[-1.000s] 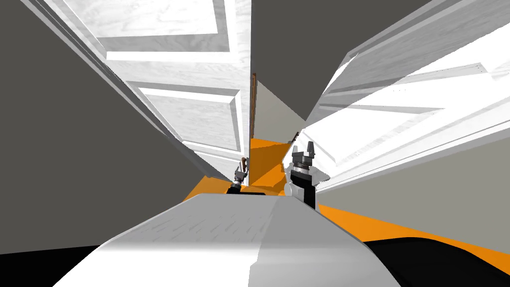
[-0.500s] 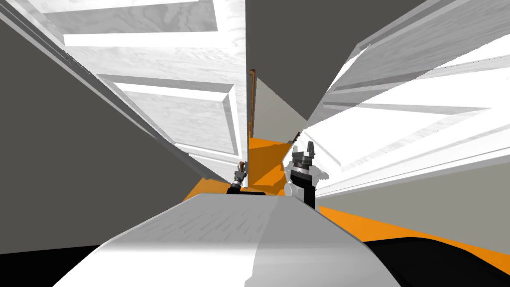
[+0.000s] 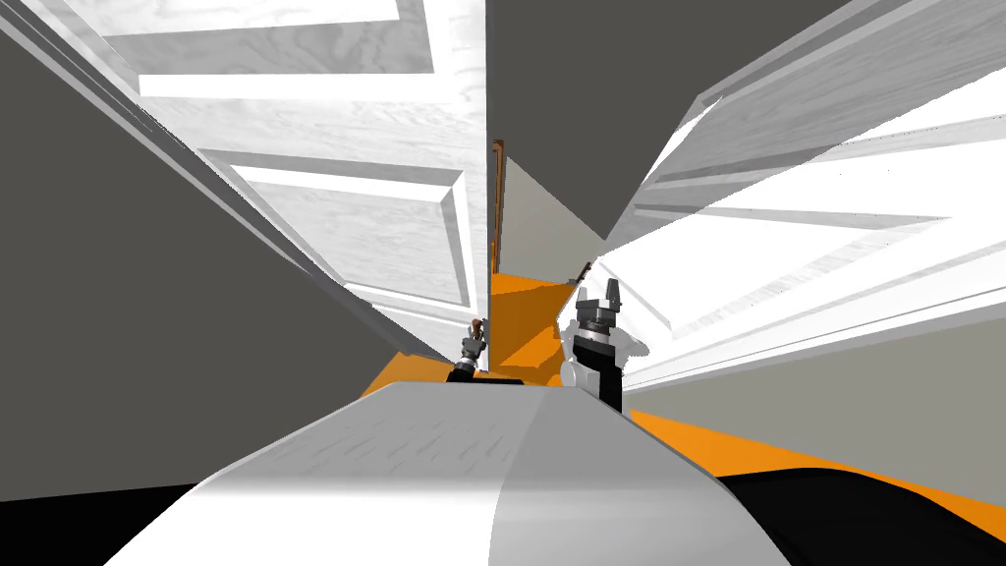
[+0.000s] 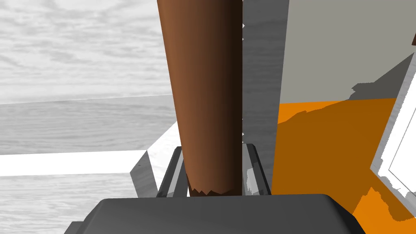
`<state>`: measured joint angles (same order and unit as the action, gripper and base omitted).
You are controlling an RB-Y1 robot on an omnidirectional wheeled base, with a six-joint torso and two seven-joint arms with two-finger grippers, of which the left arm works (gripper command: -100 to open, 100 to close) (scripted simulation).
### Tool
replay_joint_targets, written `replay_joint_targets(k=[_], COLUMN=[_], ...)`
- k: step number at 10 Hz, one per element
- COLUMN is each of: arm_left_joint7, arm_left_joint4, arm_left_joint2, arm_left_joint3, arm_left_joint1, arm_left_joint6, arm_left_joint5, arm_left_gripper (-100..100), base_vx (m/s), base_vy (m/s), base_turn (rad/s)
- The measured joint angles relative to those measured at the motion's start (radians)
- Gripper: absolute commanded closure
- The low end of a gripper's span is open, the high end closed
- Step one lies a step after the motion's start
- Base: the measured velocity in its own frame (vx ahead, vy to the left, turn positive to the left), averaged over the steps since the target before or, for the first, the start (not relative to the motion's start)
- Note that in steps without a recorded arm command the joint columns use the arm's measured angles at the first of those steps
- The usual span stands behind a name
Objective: Push the door open
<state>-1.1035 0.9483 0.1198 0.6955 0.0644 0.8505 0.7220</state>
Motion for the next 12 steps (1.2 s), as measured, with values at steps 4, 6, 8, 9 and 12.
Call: replay_joint_targets(k=[4,6,8,9,12], arm_left_joint7=[0.006,0.011,0.024,0.036,0.037], arm_left_joint4=[-0.017,-0.016,-0.018,0.003,-0.019], arm_left_joint2=[-0.012,-0.014,-0.022,-0.02,-0.029], arm_left_joint3=[-0.031,-0.056,-0.08,-0.096,-0.124], arm_left_joint1=[-0.009,-0.016,-0.013,-0.002,-0.018], arm_left_joint6=[0.0,-0.002,0.0,-0.01,-0.002], arm_left_joint5=[0.007,0.015,0.02,0.026,0.032], arm_left_gripper=[100,100,100,100,100], base_vx=[0.169,0.171,0.173,0.116,0.112], base_vy=[-0.069,-0.073,-0.078,-0.037,-0.058], base_turn=[0.035,0.04,0.053,0.024,0.042])
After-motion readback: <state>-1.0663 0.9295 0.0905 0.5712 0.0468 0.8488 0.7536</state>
